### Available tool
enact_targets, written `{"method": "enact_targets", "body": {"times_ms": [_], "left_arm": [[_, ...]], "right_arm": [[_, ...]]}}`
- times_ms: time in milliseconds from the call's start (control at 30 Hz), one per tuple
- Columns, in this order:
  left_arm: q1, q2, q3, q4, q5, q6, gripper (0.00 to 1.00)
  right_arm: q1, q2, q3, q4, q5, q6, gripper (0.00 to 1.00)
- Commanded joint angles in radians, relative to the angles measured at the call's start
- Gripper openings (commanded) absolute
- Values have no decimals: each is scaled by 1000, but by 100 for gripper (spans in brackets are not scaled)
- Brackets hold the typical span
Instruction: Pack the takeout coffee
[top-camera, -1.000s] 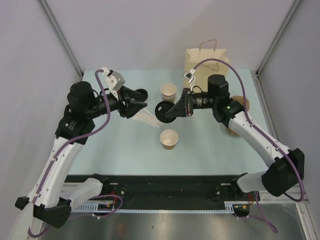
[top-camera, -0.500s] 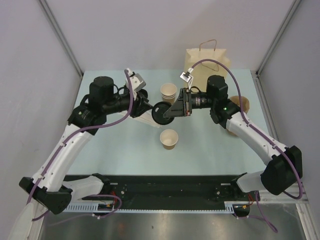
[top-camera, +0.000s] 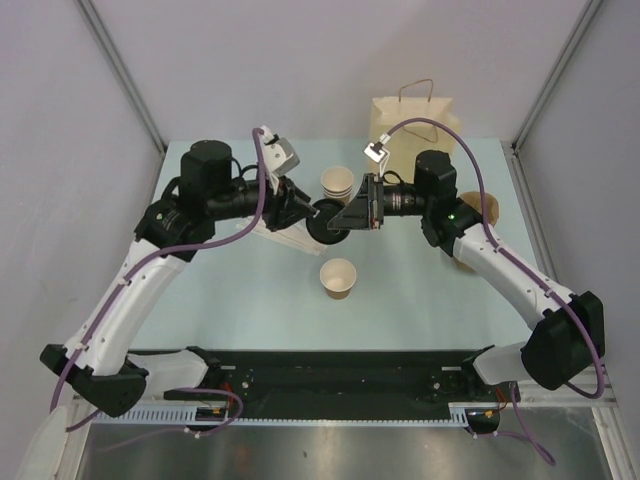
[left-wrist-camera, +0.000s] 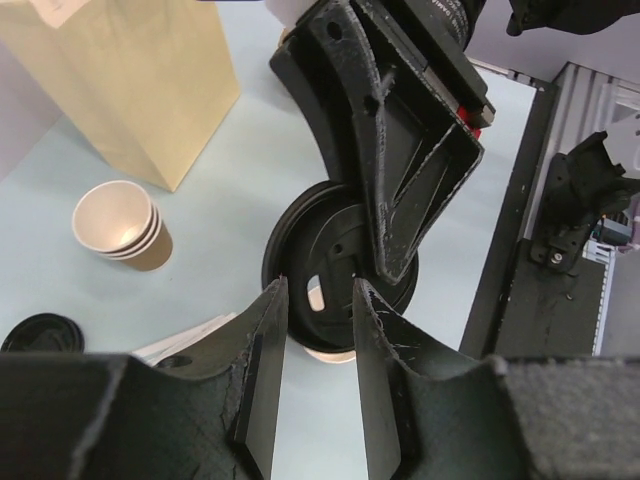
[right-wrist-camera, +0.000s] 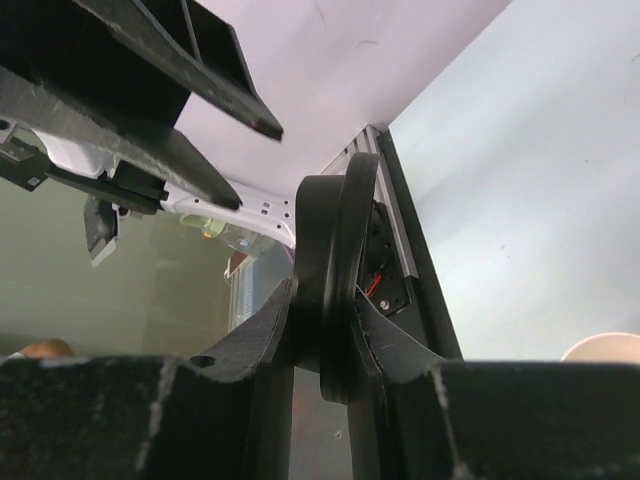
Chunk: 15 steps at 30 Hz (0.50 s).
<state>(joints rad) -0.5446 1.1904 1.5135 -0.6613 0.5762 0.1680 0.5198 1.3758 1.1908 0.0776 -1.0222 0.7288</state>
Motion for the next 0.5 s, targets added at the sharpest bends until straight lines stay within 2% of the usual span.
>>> {"method": "enact_targets", "body": {"times_ms": [0, 467], "left_arm": [[-32, 46, 59, -35, 4, 25, 37], [-64, 89, 60, -70, -111, 65, 27]], "right_arm": [[-6, -21, -3, 13, 25, -3, 6], [-12, -27, -14, 25, 20, 15, 7]]}}
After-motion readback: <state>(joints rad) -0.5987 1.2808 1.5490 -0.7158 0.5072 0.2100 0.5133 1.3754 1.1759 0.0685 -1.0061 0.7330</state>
